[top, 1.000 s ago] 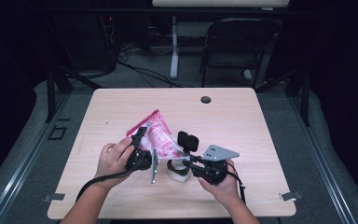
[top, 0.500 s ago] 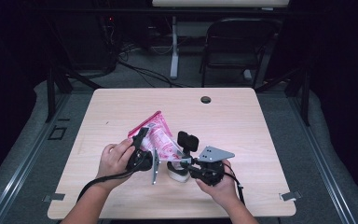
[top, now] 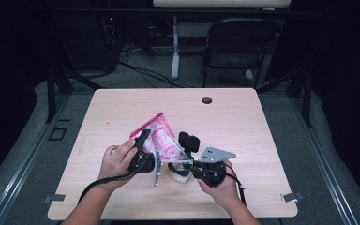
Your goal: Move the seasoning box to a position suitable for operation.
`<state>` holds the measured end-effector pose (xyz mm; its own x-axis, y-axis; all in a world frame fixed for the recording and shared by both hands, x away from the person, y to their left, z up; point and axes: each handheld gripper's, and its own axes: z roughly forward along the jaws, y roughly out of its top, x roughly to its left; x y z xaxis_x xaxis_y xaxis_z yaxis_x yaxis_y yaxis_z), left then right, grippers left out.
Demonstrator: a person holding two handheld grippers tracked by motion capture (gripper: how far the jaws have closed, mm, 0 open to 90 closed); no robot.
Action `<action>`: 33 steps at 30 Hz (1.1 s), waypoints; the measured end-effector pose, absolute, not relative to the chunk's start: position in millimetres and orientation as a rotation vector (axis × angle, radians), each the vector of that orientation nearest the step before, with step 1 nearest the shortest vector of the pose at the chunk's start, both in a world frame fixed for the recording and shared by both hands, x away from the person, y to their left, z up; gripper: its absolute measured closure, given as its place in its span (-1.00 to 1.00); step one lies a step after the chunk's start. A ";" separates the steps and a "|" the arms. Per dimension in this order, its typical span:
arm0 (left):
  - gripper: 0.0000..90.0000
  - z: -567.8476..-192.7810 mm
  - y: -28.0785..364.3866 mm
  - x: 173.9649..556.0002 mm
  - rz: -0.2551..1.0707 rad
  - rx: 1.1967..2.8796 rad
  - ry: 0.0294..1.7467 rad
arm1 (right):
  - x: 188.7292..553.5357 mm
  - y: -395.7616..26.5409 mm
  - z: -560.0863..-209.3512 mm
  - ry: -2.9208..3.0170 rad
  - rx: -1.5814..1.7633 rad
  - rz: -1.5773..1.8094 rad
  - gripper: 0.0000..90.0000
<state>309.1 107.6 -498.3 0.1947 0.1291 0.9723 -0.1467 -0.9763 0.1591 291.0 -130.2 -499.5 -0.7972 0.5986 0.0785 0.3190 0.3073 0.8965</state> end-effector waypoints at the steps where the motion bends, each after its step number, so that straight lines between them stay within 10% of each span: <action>1: 0.56 -498.3 107.6 309.1 1.866 2.251 -0.017 | 290.7 -130.0 -499.0 2.308 0.827 1.486 1.00; 33: 0.56 -491.9 103.5 302.6 1.943 2.205 -0.067 | 292.0 -128.9 -503.7 2.317 0.830 1.482 1.00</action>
<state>302.6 103.5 -491.9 0.1339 0.0987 0.9861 -0.1660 -0.9787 0.1205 292.0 -128.9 -503.7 -0.8002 0.5945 0.0785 0.3207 0.3137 0.8937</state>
